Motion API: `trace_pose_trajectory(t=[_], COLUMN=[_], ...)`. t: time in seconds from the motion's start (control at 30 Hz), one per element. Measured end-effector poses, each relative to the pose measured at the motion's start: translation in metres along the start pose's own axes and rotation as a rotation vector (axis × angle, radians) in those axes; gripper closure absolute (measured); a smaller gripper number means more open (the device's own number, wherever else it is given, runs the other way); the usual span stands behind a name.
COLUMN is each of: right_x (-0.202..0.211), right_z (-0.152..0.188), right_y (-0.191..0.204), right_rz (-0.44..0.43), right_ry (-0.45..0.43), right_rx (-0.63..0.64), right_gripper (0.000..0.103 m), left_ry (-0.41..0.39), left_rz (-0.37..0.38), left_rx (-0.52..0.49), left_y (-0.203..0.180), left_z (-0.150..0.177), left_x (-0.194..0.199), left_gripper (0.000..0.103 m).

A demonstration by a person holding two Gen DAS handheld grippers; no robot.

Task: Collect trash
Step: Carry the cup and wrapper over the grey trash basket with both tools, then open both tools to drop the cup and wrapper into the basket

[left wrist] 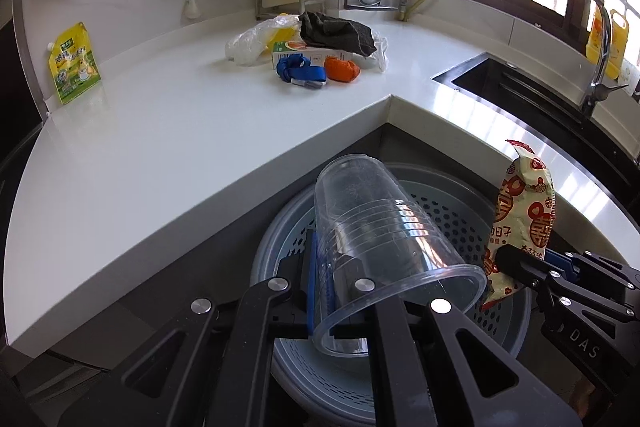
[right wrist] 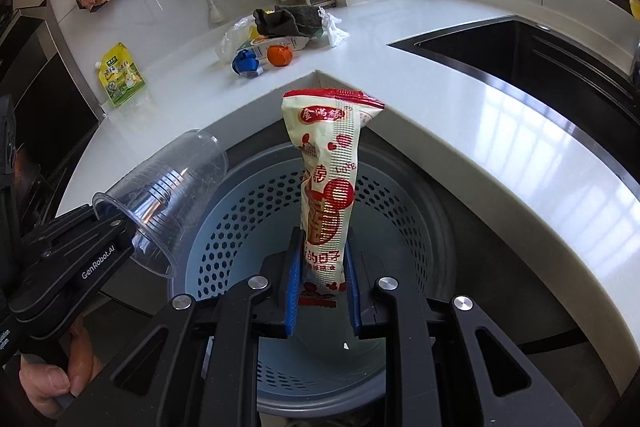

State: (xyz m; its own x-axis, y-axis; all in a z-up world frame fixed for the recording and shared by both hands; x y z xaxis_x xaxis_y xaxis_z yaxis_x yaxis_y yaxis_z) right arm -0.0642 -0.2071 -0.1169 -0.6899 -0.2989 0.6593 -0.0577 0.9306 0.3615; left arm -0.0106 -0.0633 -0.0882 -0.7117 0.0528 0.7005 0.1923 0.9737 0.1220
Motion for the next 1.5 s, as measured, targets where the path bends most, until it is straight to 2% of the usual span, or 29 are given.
trace_pose_trajectory(t=[0.77,1.17,1.2,1.3,1.37,1.4,1.43,1.47,1.5], right_x=[-0.021,-0.02,-0.02,-0.016,-0.014,-0.013,-0.012,-0.011,-0.01], right_z=[0.006,0.006,0.006,0.005,0.004,0.004,0.004,0.003,0.003], right_y=[-0.008,-0.018,-0.019,-0.021,-0.022,-0.022,-0.022,-0.023,-0.023], right_rz=[-0.013,-0.004,-0.002,-0.001,0.003,0.007,0.011,0.013,0.015], right_ry=[0.082,0.072,0.07,0.056,0.048,0.045,0.041,0.037,0.034], right_rx=[-0.016,-0.039,-0.041,-0.053,-0.052,-0.051,-0.05,-0.051,-0.052], right_gripper=[0.084,0.082,0.078,0.058,0.055,0.053,0.05,0.049,0.048], left_ry=[0.107,0.138,0.142,0.154,0.161,0.164,0.163,0.16,0.153], left_rz=[0.011,0.009,0.01,0.016,0.015,0.015,0.012,0.007,0.003], left_rx=[-0.016,-0.002,-0.002,-0.005,-0.004,-0.003,-0.001,0.001,0.003], left_y=[-0.006,-0.003,-0.003,-0.004,-0.003,-0.003,-0.002,-0.001,-0.001], left_z=[0.019,0.021,0.022,0.023,0.024,0.025,0.025,0.025,0.025], left_x=[-0.023,-0.028,-0.029,-0.03,-0.03,-0.031,-0.03,-0.03,-0.029], left_gripper=[0.098,0.095,0.095,0.095,0.09,0.085,0.076,0.071,0.061])
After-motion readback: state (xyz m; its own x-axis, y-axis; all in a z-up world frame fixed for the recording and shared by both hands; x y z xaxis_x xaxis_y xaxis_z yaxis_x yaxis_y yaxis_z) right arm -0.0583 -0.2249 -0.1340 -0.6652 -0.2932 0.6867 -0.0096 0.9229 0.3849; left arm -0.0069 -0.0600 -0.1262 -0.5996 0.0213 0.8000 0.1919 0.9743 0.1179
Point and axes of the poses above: each gripper's, at about its wrist camera, not at the fingertips, and x roughly against the way its jaws point, y to its left, z to its underside, the point moved 4 cm from there along -x, roughly the way its jaws point, and after that the axes turned 10 degrees about -z, right-handed, at the moved point
